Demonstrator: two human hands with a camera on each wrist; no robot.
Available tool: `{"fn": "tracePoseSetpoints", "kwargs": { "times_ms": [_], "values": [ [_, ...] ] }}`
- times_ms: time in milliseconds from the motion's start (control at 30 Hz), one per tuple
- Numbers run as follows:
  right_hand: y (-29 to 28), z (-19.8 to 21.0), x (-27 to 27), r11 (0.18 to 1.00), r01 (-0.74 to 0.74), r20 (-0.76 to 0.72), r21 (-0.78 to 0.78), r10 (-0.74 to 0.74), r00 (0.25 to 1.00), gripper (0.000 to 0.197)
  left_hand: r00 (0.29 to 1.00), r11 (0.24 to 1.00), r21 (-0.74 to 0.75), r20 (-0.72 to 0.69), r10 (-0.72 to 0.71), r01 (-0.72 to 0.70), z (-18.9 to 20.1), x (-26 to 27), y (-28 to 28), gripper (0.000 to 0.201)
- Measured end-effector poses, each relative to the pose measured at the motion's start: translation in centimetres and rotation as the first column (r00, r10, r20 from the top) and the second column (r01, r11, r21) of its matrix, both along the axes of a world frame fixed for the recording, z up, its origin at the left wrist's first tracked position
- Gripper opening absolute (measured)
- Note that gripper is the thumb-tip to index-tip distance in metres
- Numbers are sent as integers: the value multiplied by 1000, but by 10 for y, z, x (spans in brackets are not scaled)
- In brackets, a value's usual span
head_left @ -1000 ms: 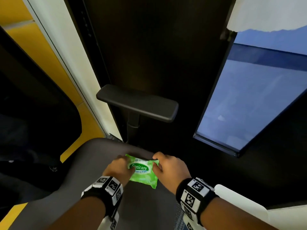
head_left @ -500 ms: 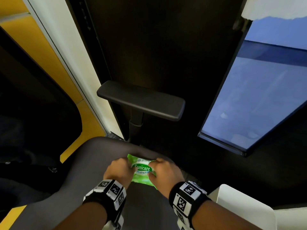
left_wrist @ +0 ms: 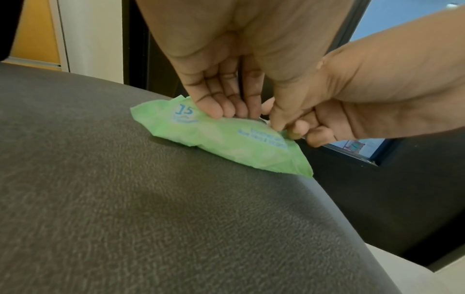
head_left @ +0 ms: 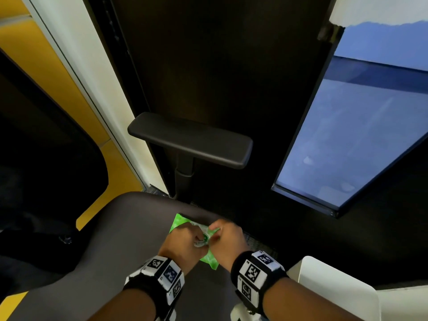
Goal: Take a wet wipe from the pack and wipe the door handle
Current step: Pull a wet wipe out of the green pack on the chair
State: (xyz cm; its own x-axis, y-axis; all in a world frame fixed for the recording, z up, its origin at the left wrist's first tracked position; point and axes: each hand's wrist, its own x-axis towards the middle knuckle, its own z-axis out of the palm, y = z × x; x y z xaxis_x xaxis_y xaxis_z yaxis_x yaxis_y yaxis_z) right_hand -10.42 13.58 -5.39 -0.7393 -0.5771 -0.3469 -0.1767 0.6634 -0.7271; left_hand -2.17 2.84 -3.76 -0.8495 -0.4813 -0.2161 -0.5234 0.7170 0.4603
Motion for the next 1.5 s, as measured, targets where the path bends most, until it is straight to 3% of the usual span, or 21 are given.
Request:
{"fn": "tracePoseSetpoints", "kwargs": {
  "times_ms": [233,500,633,900,1000,1100,1167,1233,1333,1500],
  "values": [
    [-6,1,-3,999,28,119,-30,-24,993,14,997,998,-47,61,-42,45,-2,-8,8,22],
    [-1,-3,-7,995,-95,-23,26,96,995,20,997,999,7,64,42,-43,-5,-14,8,20],
    [4,2,-4,973,-208,-96,104,218,971,10,996,994,72,29,83,-85,-6,-15,8,19],
    [8,6,-1,938,-300,-170,175,329,929,14,990,973,183,14,142,-142,1,-13,7,16],
    [8,6,-1,925,-327,-165,192,358,919,14,985,981,119,-62,161,-153,10,-7,8,17],
    [11,3,-3,913,-337,-180,232,381,907,23,994,986,-146,-89,67,-79,15,1,7,33],
    [13,2,-3,906,-346,-201,243,395,896,32,988,983,-96,-13,157,-157,18,2,5,37],
    [13,3,-2,901,-358,-205,246,409,889,28,958,958,25,-11,286,-286,19,4,1,25],
    [13,8,-1,901,-356,-227,247,411,883,15,932,934,90,-83,354,-347,17,11,-8,10],
    [11,25,1,882,-370,-344,291,458,820,22,894,903,150,-144,424,-404,17,25,-22,12]
  ]
}}
